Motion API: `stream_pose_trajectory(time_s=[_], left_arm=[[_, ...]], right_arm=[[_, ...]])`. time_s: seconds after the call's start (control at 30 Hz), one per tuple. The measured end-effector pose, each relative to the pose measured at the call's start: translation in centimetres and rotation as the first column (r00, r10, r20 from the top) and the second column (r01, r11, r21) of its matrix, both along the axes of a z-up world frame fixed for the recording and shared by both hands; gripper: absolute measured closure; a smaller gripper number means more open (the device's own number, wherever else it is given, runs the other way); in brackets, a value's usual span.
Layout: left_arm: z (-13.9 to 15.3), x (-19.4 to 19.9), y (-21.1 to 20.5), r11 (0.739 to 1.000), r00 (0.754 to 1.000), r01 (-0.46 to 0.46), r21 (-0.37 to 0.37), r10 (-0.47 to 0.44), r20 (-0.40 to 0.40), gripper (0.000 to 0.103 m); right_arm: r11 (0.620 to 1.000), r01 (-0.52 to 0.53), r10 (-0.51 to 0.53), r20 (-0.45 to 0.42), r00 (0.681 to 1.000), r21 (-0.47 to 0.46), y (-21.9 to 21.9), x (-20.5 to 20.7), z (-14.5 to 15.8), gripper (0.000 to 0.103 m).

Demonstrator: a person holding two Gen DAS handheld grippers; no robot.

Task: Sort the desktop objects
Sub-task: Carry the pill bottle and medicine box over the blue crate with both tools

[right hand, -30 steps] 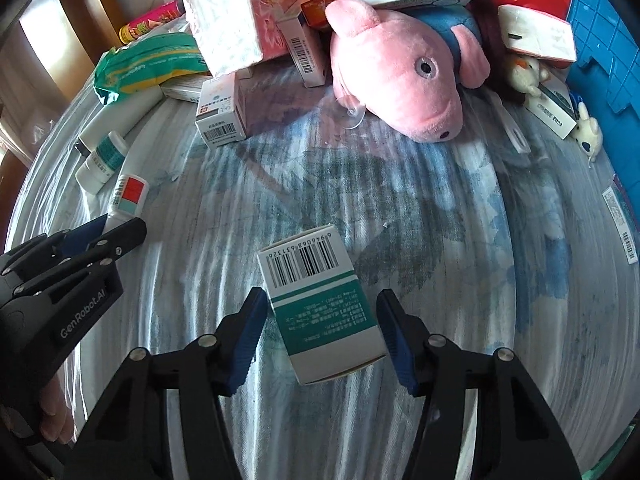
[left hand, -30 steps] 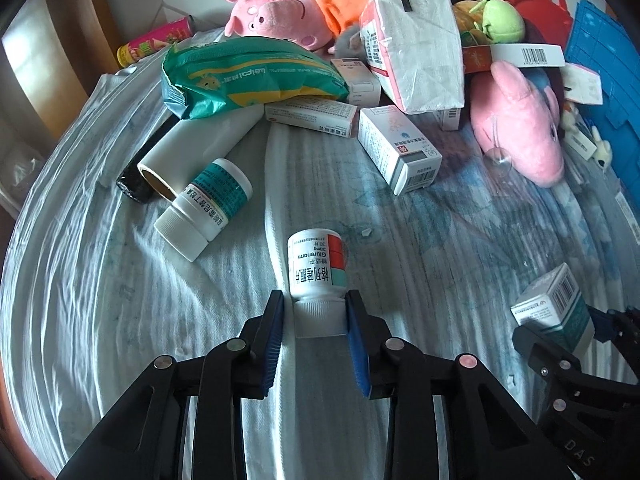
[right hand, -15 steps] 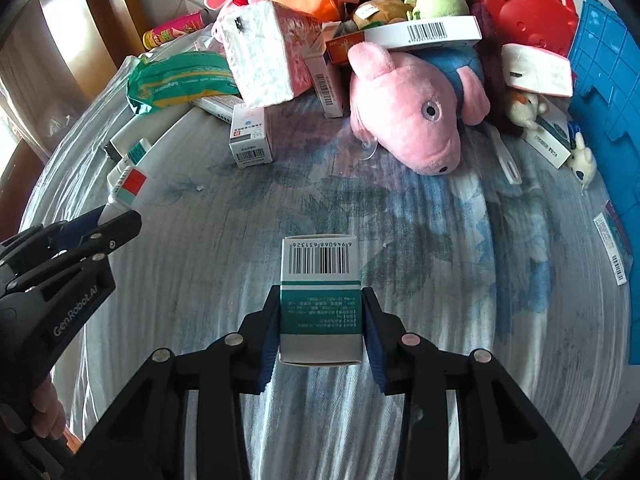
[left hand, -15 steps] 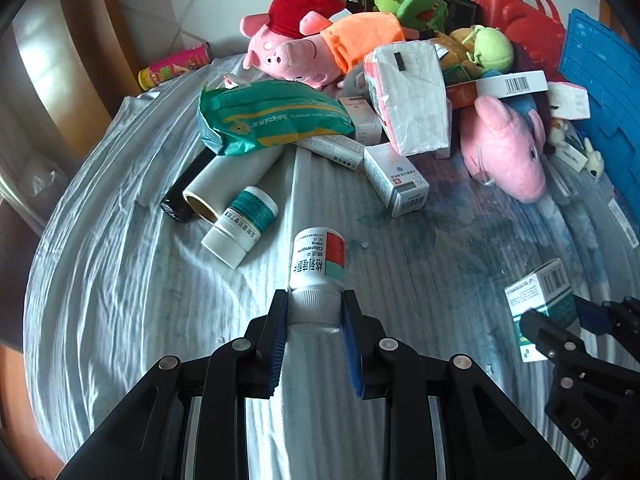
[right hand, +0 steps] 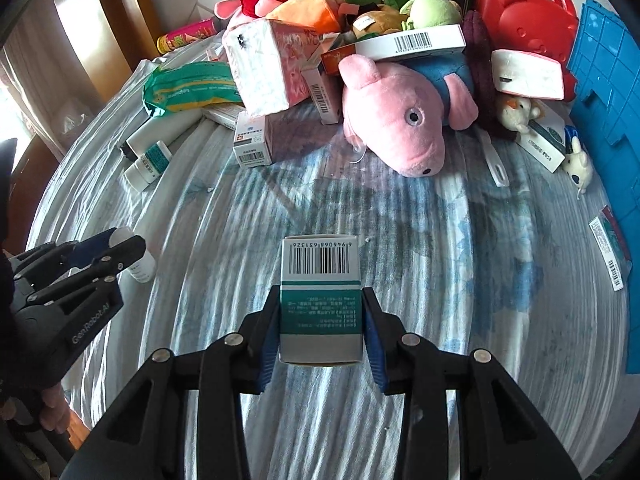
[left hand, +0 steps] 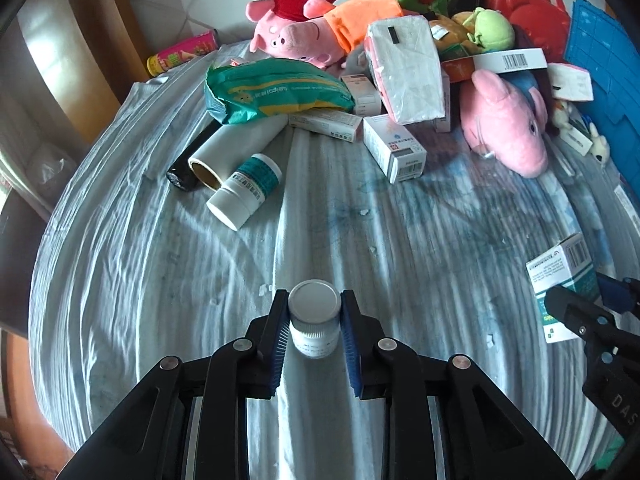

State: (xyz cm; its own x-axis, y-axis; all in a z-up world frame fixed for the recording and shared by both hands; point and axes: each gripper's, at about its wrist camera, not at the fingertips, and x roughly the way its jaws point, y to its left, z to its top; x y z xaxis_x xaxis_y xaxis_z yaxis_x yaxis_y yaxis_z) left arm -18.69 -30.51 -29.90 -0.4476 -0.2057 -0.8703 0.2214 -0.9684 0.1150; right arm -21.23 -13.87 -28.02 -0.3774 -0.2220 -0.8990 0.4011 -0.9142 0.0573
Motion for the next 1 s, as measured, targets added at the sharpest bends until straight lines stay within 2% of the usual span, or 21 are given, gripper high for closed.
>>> stream_pose_trajectory(time_s=[0.07,0.13,0.2,0.43,0.77,0.9,1.0], left_arm=[[-0.1,-0.3,0.3,1.0,1.0,0.007,-0.019,-0.007,-0.003,0.077],[0.1,-0.4,0.3,1.0,1.0,0.012,-0.001,-0.012,-0.002,0.079],[1.2,-0.1,0.4,1.0,0.999,0.009,-0.003,-0.009,-0.034,0.079],[6.8,0.4,1.6,1.0,0.987,0.011,-0.005,-0.011,-0.161,0.079],[13.0,1.6,8.2,1.0,0.963,0.018,-0.013,-0.021,-0.267,0.079],[15.6,1.6,10.7,0.998,0.946,0.06,-0.024,-0.065,-0.317,0.079],[17.7,1.3,12.5,0.992,0.919,0.124,-0.033,-0.128,-0.374,0.079]], right_arm=[[1.0,-0.005,0.005,0.003,1.0,0.004,-0.2,0.1,-0.1,0.066],[1.0,-0.01,0.01,0.002,1.0,0.008,-0.4,0.1,-0.1,0.066],[1.0,-0.01,0.01,-0.011,1.0,0.011,-0.4,0.1,0.4,0.066],[1.0,-0.02,0.021,-0.11,0.994,0.012,0.2,0.3,4.8,0.066],[0.999,-0.033,0.032,-0.256,0.966,0.001,4.9,1.4,11.4,0.066],[1.0,-0.009,0.005,-0.313,0.95,-0.013,7.2,2.0,14.2,0.066],[0.998,0.048,-0.055,-0.378,0.924,-0.03,9.2,2.7,16.9,0.066]])
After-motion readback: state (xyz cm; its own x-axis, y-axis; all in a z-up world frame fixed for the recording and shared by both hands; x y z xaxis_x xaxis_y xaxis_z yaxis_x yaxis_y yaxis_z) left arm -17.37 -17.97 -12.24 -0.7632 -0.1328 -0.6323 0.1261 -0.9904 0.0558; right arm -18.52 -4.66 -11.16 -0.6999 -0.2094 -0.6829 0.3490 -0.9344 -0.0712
